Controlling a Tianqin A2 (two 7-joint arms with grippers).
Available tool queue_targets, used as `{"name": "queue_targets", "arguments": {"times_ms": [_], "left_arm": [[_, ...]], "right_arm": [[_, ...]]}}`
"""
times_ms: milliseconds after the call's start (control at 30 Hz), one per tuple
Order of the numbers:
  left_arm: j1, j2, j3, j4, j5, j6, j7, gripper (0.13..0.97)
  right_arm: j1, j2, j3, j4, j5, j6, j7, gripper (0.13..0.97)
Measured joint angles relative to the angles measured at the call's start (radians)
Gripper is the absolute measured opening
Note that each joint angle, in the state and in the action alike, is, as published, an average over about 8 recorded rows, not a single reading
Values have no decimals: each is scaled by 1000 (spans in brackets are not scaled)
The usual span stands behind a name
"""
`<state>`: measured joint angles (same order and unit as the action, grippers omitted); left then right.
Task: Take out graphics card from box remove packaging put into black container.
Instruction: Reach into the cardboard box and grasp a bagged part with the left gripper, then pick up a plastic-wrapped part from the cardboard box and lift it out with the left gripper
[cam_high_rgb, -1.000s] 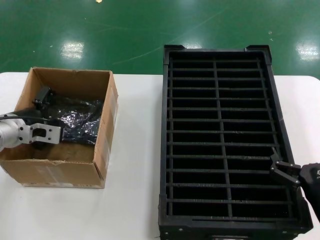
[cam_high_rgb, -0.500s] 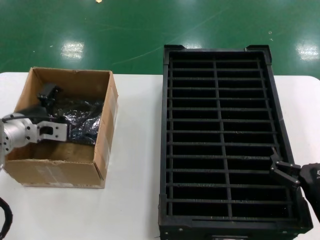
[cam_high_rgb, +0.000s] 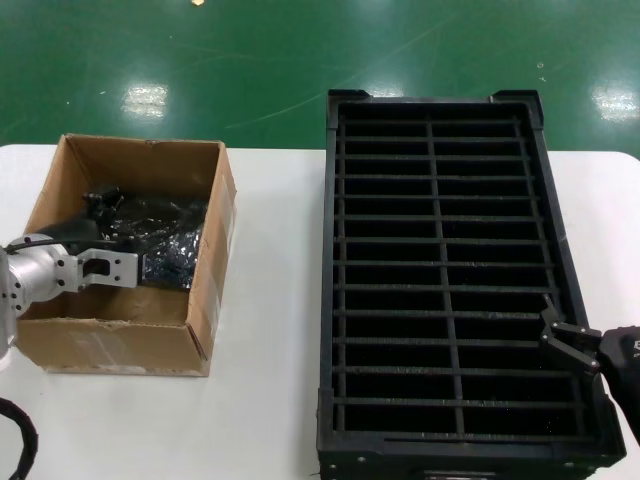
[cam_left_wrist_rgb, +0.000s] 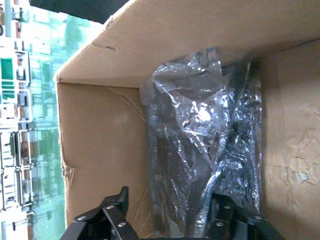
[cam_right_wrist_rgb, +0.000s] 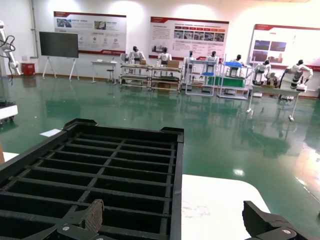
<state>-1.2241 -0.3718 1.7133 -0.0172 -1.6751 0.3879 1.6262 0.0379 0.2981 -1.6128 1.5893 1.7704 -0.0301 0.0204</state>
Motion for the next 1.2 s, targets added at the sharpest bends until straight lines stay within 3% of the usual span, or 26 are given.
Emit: {"name": "queue_targets", "arguments": {"times_ms": [233, 533, 867, 1200], "left_arm": [[14, 2, -21, 0, -20, 8, 11, 466], [41, 2, -23, 1, -21, 25, -9, 291], [59, -6, -23, 2, -20, 34, -34, 182], [47, -17, -81, -3, -76, 56, 25, 141]], "right_arm": [[0, 0, 0, 0, 0, 0, 0, 966], [0, 0, 0, 0, 0, 0, 0, 966], [0, 0, 0, 0, 0, 0, 0, 966], [0, 0, 0, 0, 0, 0, 0, 966]]}}
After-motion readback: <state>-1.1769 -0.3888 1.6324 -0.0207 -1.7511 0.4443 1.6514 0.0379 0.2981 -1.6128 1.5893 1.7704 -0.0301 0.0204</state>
